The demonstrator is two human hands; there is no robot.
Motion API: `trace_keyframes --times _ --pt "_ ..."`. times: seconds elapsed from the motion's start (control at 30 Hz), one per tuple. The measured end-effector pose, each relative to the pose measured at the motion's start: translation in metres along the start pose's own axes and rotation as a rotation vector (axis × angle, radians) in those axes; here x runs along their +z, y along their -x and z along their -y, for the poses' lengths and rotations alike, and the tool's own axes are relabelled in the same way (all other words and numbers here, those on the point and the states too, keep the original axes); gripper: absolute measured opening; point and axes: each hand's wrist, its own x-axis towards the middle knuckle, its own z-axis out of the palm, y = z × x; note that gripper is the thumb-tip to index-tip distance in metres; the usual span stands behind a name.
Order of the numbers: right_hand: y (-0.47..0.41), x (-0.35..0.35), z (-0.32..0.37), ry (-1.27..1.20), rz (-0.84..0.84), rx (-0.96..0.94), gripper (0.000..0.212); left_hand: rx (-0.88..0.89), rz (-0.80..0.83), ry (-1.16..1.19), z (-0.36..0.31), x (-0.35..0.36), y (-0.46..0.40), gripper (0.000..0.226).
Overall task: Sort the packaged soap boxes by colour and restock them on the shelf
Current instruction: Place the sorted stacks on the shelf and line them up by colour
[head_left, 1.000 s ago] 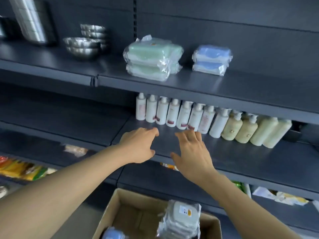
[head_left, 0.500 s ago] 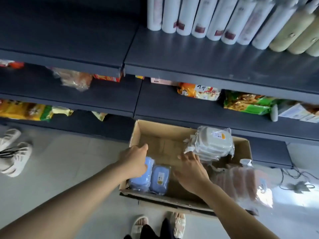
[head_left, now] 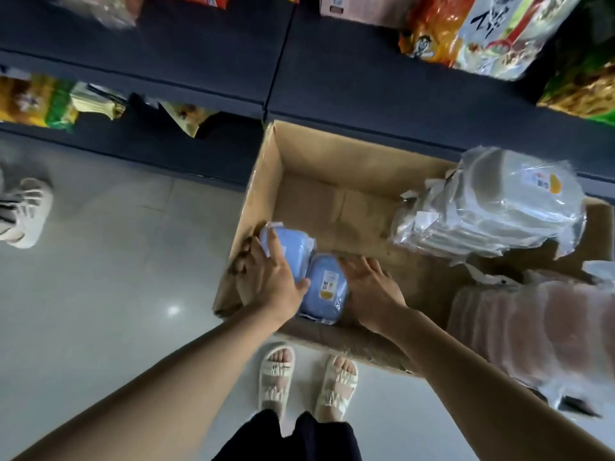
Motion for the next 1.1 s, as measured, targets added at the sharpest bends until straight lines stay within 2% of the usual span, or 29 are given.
trace_keyframes --times 0.13,0.27,0.4,0.5,0.63,0.67,0.77,0.87,1.0,1.1 --pt "-0.039 0.03 -0.012 0.236 -0.061 -0.201 0.097 -0.042 -0.058 -0.027 -0.002 0.027 -0.008 0.112" --pt "-0.065 0.041 -0.017 0.271 -0.003 -0.386 0.091 -0.025 -0.107 -0.051 0.004 0.036 -0.011 0.109" --pt "-0.073 0.053 -0.022 0.364 -0.001 -0.459 0.103 0.01 -0.131 -0.092 0.007 0.039 -0.011 0.105" --pt "-0.066 0.056 -0.029 0.438 -0.039 -0.425 0.086 -0.004 -0.103 -0.069 0.007 0.038 -0.012 0.105" --pt "-0.042 0.042 -0.044 0.397 -0.119 -0.281 0.061 -0.02 -0.071 0.009 0.007 0.026 -0.007 0.104" --pt "-0.035 0.036 -0.047 0.375 -0.127 -0.238 0.063 -0.01 -0.082 0.031 0.007 0.021 -0.005 0.104" --pt "-0.007 0.005 -0.047 0.253 -0.166 -0.158 0.087 0.059 -0.115 0.048 0.006 -0.002 0.004 0.101" --pt "0.026 -0.034 -0.043 0.171 -0.204 -0.128 0.096 0.09 -0.1 0.106 0.002 -0.033 0.018 0.1" --pt "0.073 -0.091 -0.032 0.076 -0.204 -0.087 0.096 0.139 -0.135 0.104 0.0 -0.089 0.031 0.096" --pt "0.112 -0.141 -0.022 0.039 -0.305 -0.034 0.091 0.229 -0.166 0.104 -0.002 -0.143 0.044 0.094"
